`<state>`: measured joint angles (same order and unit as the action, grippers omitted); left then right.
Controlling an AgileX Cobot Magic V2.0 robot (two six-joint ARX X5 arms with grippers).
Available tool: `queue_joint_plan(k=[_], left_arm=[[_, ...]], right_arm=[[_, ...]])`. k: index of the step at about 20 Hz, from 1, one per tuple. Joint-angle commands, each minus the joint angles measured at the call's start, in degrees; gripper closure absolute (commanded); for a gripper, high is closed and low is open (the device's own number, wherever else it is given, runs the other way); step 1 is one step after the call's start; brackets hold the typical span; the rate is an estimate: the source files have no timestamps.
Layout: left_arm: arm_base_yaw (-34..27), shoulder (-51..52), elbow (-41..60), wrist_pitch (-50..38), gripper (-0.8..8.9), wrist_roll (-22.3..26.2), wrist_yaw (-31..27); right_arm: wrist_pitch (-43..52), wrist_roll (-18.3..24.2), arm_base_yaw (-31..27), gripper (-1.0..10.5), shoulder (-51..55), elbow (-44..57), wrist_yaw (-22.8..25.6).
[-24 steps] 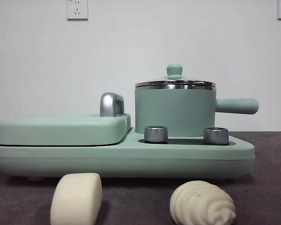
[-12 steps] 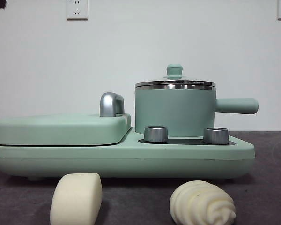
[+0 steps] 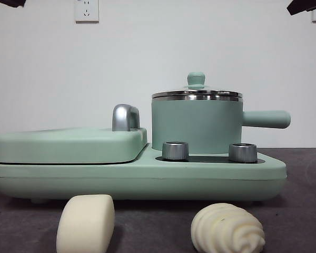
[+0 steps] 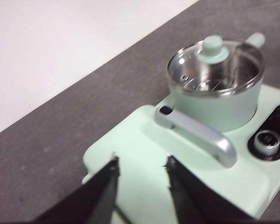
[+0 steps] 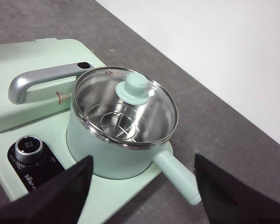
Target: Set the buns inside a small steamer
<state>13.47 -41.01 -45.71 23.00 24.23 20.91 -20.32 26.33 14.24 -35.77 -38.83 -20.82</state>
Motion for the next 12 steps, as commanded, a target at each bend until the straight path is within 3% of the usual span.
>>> queue_joint_plan(k=[1, 6, 12], left_arm=[[1.09, -0.22, -1.18, -1.81, 5.87, -4.63, 0.22], [3.48, -2.1, -1.18, -2.62, 5.86, -6.21, 0.24], [8.46, -9.55, -1.18, -11.85, 5.86, -15.19, 0.2]], right_arm=[[0.66, -1.22, 0.26, 5.9, 0.02, -0.72, 0.02], [1.14, -6.67, 0.24, 5.9, 0.04, -0.74, 0.04], [1.25, -14.21, 0.24, 5.9, 0.02, -0.74, 0.37]])
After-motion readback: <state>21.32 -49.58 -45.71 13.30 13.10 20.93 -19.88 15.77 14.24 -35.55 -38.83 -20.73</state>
